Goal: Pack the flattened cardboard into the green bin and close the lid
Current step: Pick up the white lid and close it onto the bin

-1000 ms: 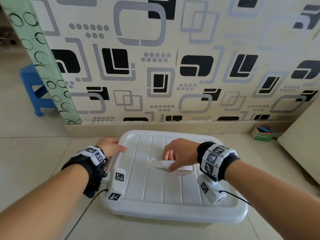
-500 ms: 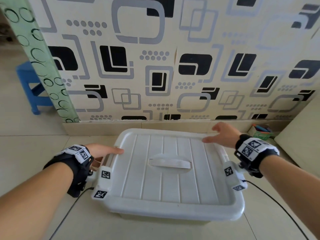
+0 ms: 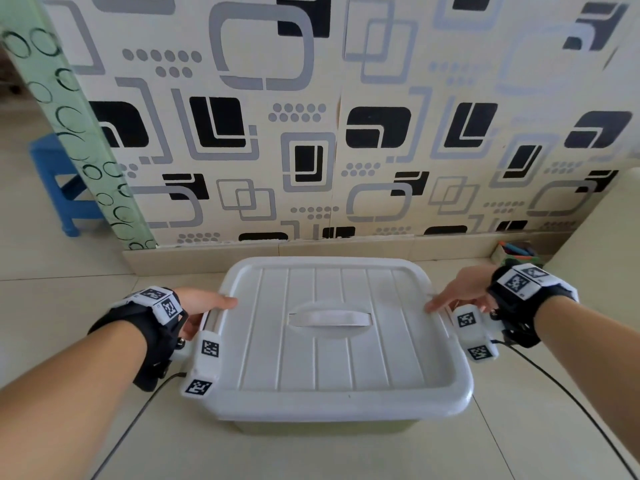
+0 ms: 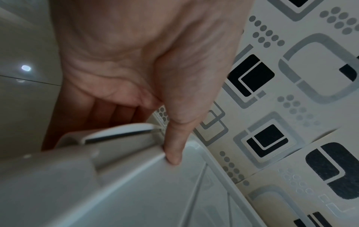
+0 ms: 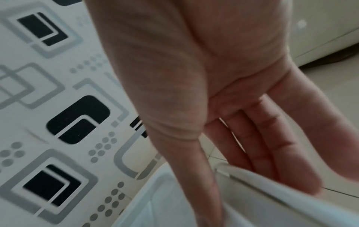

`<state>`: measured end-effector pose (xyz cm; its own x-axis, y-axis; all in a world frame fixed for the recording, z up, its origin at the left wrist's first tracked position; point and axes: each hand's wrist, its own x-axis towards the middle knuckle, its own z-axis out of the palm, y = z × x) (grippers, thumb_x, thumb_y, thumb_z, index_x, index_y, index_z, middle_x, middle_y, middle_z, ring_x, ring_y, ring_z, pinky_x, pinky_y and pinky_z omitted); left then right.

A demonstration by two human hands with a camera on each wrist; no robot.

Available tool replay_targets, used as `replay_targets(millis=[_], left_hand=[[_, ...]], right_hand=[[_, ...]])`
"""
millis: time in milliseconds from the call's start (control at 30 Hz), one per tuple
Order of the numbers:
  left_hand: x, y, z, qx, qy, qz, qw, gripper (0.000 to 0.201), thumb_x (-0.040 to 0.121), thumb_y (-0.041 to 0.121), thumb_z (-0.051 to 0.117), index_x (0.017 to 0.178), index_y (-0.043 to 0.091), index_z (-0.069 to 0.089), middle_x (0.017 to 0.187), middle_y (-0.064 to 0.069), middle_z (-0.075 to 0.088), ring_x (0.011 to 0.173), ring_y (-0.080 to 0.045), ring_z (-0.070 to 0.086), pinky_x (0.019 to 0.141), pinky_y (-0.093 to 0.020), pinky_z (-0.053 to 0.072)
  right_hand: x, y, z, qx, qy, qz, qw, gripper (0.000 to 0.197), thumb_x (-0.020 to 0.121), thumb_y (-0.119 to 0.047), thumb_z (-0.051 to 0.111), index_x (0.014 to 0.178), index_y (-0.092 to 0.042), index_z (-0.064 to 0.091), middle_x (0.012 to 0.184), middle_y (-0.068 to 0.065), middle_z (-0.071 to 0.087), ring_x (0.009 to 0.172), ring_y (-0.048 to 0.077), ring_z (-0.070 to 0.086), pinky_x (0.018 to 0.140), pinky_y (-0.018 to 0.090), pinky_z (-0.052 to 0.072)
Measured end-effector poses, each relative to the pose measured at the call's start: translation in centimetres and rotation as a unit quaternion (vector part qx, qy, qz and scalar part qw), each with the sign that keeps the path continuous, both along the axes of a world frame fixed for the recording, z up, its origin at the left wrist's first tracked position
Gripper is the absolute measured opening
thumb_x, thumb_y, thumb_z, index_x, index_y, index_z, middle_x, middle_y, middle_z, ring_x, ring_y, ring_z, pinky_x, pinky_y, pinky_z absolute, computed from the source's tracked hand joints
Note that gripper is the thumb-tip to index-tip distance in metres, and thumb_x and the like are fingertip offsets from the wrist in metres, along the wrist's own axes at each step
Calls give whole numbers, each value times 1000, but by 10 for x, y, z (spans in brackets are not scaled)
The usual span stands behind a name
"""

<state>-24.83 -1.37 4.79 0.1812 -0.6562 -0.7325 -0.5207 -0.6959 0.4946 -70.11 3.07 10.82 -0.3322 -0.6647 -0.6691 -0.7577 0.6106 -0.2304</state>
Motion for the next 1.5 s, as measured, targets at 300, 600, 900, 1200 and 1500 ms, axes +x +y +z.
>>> replay_targets(millis=[300,600,900,1200,1500], left_hand=[[9,1,-6,-44,-12,28,999,65,70,39,87,114,-5,67,107,-30,75,95,-44,72,72,-40,54],[-1,0,5,-82,-88,-11,993,89,62,48,90,126,-8,62,126,-34,64,117,-50,65,92,-54,55],[-8,0,9,-108,-110,-3,988,63,83,34,78,125,-10,62,128,-31,65,122,-49,62,92,-49,54],[7,-3,-1,-100,-70,17,992,62,61,37,89,105,-3,70,104,-26,76,97,-43,74,92,-58,58],[-11,-2,25,-130,-72,21,989,76,79,22,80,139,-8,42,113,-29,66,99,-46,69,84,-58,60]], right_hand=[[41,-14,5,-82,25,3,996,32,82,-28,81,89,-7,57,87,14,66,97,36,71,93,48,59],[46,-10,6,-84,77,49,992,34,89,-38,73,86,-7,60,109,15,74,103,32,73,96,45,58],[53,-19,3,-101,108,55,987,29,80,-25,83,78,-8,60,95,15,76,92,34,74,89,46,61],[51,-20,5,-77,113,82,987,30,80,-30,83,85,-8,63,107,16,75,100,34,72,93,46,59],[58,-32,21,-196,144,114,963,30,87,-31,72,98,-5,62,83,4,65,86,26,69,71,34,58]])
